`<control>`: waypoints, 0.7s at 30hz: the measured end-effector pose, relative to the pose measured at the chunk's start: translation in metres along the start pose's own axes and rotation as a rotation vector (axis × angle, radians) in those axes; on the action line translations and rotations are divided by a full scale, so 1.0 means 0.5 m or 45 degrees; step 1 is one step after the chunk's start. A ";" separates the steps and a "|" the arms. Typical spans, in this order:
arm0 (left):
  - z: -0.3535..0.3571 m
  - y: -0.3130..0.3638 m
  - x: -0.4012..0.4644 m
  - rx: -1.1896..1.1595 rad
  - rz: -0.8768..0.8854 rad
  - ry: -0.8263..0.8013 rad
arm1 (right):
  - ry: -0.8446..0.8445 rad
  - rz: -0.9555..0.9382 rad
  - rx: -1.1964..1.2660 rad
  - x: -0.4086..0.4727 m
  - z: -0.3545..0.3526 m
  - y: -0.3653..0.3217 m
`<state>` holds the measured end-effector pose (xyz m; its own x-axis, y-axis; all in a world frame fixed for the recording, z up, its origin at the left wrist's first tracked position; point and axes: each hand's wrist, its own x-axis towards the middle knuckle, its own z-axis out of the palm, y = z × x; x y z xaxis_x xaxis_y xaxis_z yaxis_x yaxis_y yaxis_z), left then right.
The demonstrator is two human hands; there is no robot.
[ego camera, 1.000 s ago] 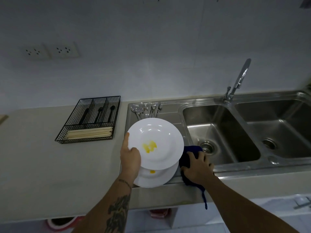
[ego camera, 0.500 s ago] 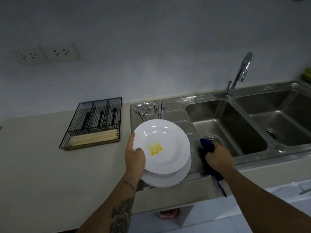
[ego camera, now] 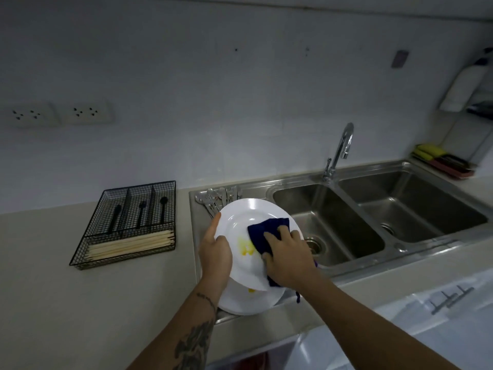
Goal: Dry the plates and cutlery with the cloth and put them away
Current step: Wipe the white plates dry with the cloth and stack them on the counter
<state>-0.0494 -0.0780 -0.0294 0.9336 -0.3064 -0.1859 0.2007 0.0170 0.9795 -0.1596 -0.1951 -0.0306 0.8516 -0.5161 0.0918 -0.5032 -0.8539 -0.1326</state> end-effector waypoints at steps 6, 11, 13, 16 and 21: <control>-0.012 0.023 -0.005 -0.068 0.000 0.046 | -0.058 -0.041 -0.063 -0.033 -0.016 -0.036; -0.005 0.033 -0.009 -0.151 -0.013 0.032 | -0.090 -0.323 0.101 -0.033 -0.032 -0.053; 0.003 0.032 -0.013 -0.138 -0.003 -0.027 | -0.090 -0.384 0.036 -0.016 -0.027 -0.055; 0.012 0.031 -0.032 -0.094 0.022 -0.093 | -0.128 -0.308 -0.051 0.011 -0.024 -0.042; 0.000 0.051 -0.031 -0.102 0.046 0.047 | -0.078 -0.043 -0.271 0.022 -0.030 0.015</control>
<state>-0.0590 -0.0729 -0.0015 0.9507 -0.2689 -0.1547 0.1883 0.1037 0.9766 -0.1561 -0.2084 -0.0157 0.8726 -0.4874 0.0313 -0.4882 -0.8689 0.0815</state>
